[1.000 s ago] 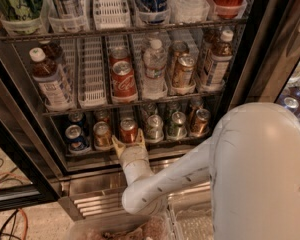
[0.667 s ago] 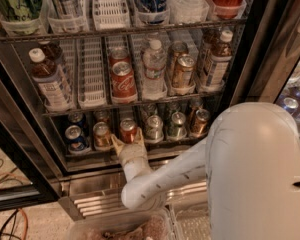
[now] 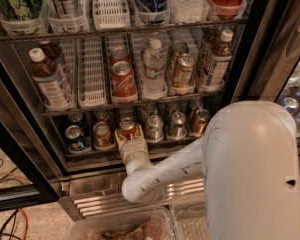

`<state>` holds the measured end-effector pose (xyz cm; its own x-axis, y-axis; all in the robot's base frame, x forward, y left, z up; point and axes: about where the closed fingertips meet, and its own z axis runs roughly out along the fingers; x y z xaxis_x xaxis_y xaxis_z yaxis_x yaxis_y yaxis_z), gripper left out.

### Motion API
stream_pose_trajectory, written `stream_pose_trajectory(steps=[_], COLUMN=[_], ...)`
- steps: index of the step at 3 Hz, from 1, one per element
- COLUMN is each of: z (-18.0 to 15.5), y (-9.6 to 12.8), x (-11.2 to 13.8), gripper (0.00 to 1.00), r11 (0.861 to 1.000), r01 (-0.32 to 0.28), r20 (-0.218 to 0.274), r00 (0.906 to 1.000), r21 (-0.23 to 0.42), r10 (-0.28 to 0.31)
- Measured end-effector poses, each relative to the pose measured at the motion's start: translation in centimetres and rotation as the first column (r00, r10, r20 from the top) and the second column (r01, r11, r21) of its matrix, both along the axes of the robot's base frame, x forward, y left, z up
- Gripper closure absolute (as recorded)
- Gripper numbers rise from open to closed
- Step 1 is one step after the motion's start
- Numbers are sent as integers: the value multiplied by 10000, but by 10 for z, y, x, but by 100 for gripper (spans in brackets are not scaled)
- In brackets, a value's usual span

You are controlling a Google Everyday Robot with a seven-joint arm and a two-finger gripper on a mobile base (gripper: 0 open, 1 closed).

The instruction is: Pick coke can from bottom shelf of fridge

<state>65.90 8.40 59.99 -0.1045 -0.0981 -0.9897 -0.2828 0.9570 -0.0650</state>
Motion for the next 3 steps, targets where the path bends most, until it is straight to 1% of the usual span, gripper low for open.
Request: stream_pose_trajectory(steps=[2,3], z=[0,22], y=[-2,0], x=[2,-1], gripper=[99,100], r11=[9999,9992], r01=[14,-221], r20=[-13,434], r00=[10000,9988], r21=[-149,-329], r10=[-14,235])
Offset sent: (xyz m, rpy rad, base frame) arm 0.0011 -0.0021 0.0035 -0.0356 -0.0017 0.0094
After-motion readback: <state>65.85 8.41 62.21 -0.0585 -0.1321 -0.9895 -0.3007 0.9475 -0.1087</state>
